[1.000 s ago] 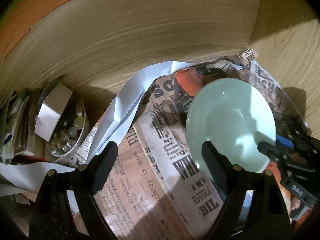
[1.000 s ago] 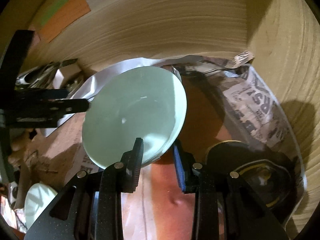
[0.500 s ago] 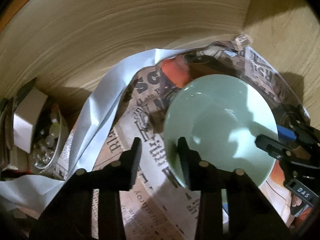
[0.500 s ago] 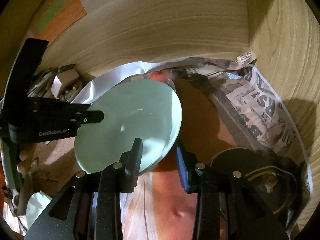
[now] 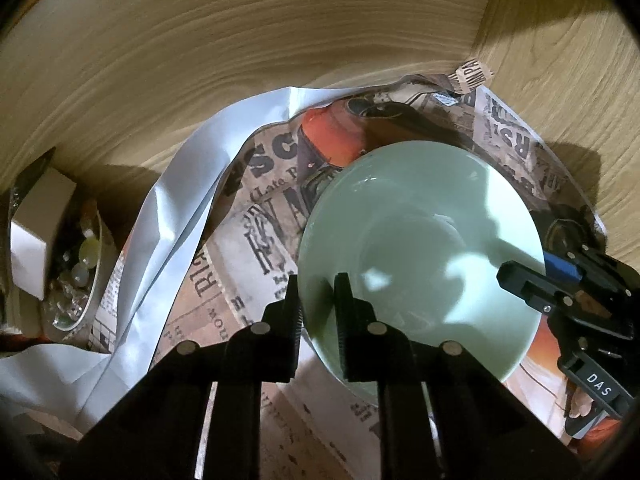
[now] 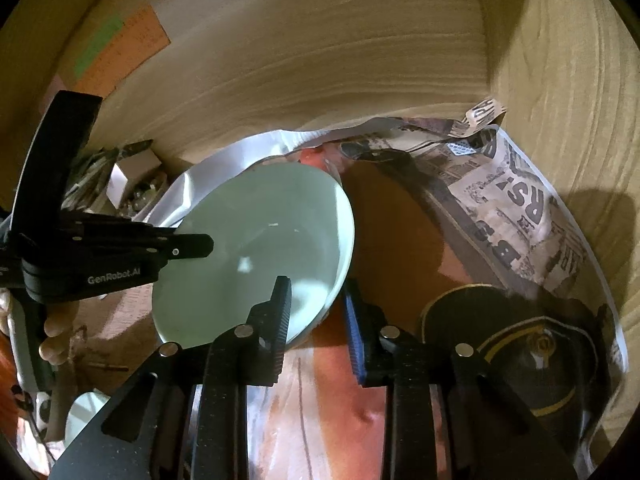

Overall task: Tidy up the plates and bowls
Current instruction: 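Lift the mint green bowl off the newspaper with both tools, then carry the mint green bowl over the white bowl with both tools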

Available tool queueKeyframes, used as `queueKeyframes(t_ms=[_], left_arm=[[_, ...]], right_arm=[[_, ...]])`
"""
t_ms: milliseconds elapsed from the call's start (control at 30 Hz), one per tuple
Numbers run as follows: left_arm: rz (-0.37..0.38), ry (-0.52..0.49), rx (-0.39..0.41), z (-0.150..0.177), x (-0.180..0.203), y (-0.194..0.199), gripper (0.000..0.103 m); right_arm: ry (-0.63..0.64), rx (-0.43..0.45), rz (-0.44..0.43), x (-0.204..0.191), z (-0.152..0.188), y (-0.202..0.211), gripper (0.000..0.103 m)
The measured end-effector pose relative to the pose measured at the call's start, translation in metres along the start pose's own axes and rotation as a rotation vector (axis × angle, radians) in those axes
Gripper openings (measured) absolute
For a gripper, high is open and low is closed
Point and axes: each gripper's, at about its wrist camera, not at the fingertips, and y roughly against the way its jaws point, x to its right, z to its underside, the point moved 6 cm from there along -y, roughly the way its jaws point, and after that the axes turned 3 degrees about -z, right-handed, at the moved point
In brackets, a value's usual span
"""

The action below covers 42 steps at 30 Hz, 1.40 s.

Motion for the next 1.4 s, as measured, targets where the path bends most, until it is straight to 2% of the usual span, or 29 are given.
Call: queueKeyframes(t_ms=[233, 733, 1100, 1400], left_arm=[[0.010, 0.019, 0.040, 0.010, -0.005, 0.025, 0.015], [-0.009, 0.053, 0.197, 0.051, -0.023, 0.104, 0.015], [-0.015, 0.109, 0.292, 0.089, -0.043, 0.153, 0.014], [-0.052, 0.127, 0.332, 0.124, -0.059, 0.173, 0.014]], right_arm=[[0.025, 0.046, -0.003, -0.019, -0.004, 0.022, 0.023], [0.104, 0.144, -0.046, -0.080, -0.003, 0.068, 0.023], [0.155, 0.178, -0.093, -0.119, 0.005, 0.085, 0.023], [0.181, 0.182, -0.134, -0.151, 0.019, 0.089, 0.023]])
